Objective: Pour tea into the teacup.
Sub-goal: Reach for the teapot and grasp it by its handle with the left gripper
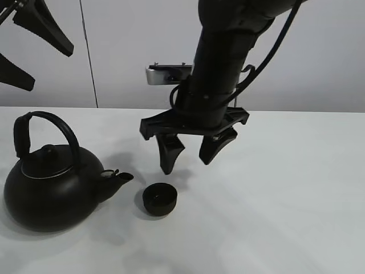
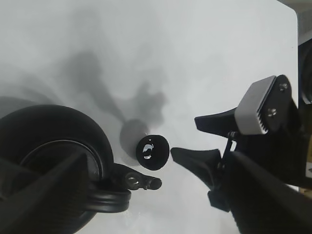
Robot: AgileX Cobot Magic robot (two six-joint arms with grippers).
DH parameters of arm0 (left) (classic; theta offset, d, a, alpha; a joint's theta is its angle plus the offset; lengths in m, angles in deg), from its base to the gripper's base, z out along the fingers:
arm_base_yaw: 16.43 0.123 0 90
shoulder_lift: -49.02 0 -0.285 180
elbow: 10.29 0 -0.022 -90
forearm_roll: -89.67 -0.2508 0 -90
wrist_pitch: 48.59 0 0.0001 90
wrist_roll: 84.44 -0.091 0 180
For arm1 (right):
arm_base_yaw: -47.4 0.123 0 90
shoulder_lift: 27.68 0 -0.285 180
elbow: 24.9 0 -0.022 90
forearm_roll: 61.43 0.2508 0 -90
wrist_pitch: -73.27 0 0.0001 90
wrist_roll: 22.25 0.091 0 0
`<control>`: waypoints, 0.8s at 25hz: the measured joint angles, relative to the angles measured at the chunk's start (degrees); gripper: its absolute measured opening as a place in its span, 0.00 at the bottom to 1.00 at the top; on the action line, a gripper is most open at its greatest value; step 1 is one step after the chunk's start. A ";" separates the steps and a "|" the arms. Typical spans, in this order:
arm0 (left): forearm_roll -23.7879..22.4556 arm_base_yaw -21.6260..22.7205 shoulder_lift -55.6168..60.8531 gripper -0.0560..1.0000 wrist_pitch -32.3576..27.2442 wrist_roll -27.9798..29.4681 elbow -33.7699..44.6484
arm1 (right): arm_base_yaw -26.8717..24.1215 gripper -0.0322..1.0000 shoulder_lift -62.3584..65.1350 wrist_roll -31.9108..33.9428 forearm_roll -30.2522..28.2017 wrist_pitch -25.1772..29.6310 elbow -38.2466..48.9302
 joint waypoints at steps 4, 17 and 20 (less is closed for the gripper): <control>0.00 0.00 0.00 0.58 0.17 0.00 0.00 | -4.20 0.51 2.02 2.22 -1.98 1.15 0.00; 0.00 0.00 0.00 0.58 0.22 0.00 0.00 | -36.43 0.51 24.61 6.61 -21.84 7.82 0.00; 0.00 0.00 0.00 0.58 0.22 0.00 0.00 | -44.70 0.51 32.55 5.56 -22.84 10.53 0.05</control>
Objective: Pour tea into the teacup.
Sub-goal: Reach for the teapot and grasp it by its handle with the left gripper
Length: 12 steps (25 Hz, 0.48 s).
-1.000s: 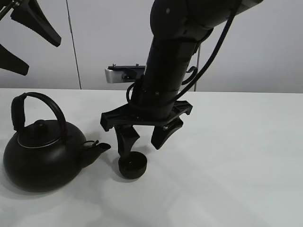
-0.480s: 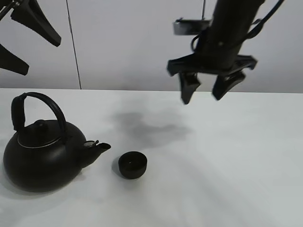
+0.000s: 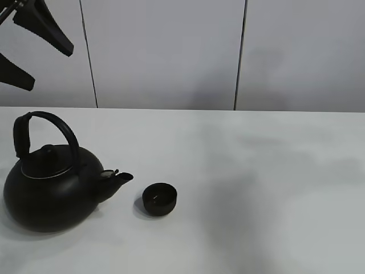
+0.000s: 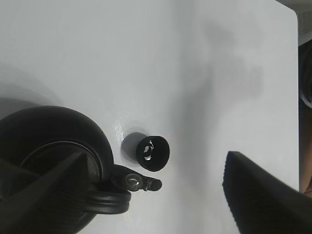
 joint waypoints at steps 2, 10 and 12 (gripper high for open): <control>0.00 0.00 0.00 0.58 0.02 0.00 0.00 | -4.36 0.51 5.66 -1.62 0.00 1.34 0.00; 0.00 0.00 0.00 0.58 0.02 0.00 0.00 | -3.16 0.51 32.35 -7.22 9.54 3.90 0.00; 0.00 0.00 0.00 0.58 0.02 0.00 0.00 | -1.59 0.51 38.30 -9.95 13.40 5.03 0.06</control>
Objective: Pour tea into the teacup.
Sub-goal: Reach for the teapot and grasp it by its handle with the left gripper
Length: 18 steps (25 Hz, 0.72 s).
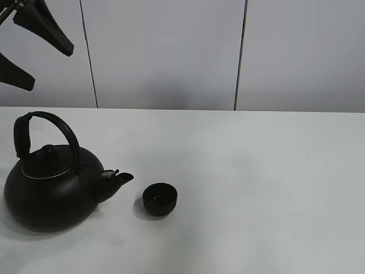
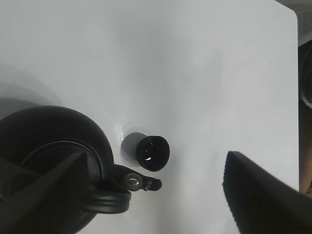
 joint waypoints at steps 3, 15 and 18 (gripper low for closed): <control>0.00 0.00 0.00 0.58 0.05 0.00 0.00 | 0.95 0.51 9.57 -2.28 2.14 1.19 2.00; -0.01 0.00 0.00 0.58 0.10 0.00 0.00 | 0.95 0.51 37.83 -2.67 9.08 2.95 39.35; -0.01 0.00 0.00 0.58 0.10 0.00 0.00 | 1.70 0.51 40.55 -2.22 10.66 1.80 47.15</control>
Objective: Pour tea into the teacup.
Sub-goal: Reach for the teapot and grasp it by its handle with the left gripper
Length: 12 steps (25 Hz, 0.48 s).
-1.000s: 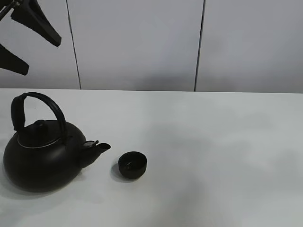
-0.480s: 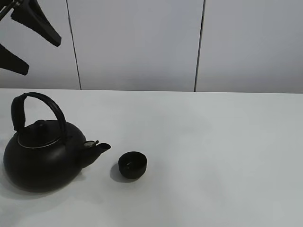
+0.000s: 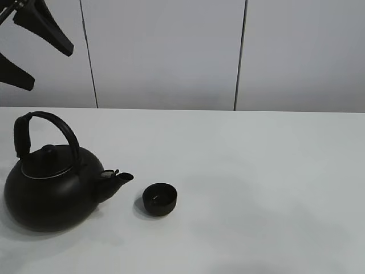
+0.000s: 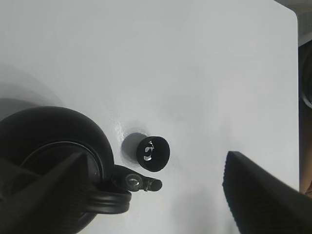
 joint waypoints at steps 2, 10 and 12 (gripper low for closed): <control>0.00 0.00 0.00 0.58 0.00 0.00 0.00 | 1.48 0.51 0.89 0.07 0.38 -0.05 3.76; 0.00 0.00 0.00 0.58 0.00 0.00 0.00 | 6.09 0.51 1.05 0.35 -0.98 -0.88 9.63; 0.00 0.00 0.00 0.58 0.00 0.00 0.00 | 6.17 0.51 1.05 1.01 -1.40 -0.79 9.92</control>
